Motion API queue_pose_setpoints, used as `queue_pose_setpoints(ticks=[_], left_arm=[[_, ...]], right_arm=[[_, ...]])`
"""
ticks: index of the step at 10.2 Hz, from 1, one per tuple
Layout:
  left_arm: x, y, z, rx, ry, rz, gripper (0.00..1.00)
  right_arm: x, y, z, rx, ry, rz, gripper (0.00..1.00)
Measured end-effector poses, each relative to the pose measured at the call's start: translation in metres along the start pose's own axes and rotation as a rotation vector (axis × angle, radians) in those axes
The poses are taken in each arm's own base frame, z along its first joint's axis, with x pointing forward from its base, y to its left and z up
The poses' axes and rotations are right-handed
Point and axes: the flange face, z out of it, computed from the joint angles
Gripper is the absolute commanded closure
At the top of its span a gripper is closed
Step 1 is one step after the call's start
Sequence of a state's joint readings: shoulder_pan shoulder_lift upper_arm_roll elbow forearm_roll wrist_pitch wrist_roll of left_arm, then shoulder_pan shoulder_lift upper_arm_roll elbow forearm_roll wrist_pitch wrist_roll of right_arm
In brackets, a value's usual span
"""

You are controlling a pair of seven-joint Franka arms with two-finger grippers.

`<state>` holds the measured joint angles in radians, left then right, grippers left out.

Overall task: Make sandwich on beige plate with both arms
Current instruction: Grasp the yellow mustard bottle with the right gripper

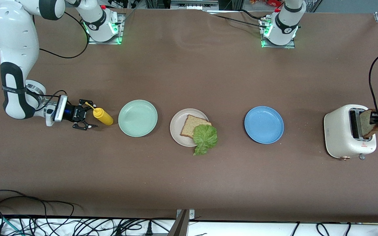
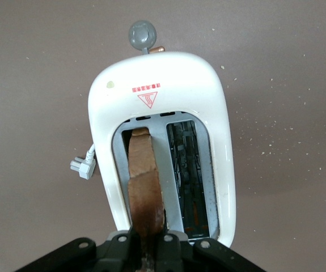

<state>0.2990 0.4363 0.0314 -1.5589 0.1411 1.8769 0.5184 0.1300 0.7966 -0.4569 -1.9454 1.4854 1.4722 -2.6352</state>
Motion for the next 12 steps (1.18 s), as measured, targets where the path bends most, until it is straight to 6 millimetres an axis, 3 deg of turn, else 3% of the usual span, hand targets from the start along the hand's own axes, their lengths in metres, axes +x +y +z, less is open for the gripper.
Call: queue_pose_setpoints(ticks=[1, 2, 3, 8, 12], left_arm=[[0.0, 0.0, 0.0, 0.0, 0.0, 0.0, 1.0], [0.001, 0.001, 0.0, 0.0, 0.0, 0.002, 1.0], [0.001, 0.002, 0.0, 0.0, 0.0, 0.004, 1.0], [0.004, 0.007, -0.001, 0.0, -0.002, 0.011, 1.0], [0.005, 0.008, -0.001, 0.0, -0.003, 0.013, 1.0]], right_arm=[[-0.002, -0.002, 0.009, 0.014, 0.029, -0.014, 0.2], [0.0, -0.001, 0.018, 0.015, 0.053, -0.033, 0.78], [0.001, 0.001, 0.023, 0.007, 0.068, -0.044, 1.0], [0.005, 0.009, 0.03, 0.007, 0.073, 0.02, 1.0], [0.037, 0.04, 0.028, -0.025, -0.042, 0.105, 1.0]])
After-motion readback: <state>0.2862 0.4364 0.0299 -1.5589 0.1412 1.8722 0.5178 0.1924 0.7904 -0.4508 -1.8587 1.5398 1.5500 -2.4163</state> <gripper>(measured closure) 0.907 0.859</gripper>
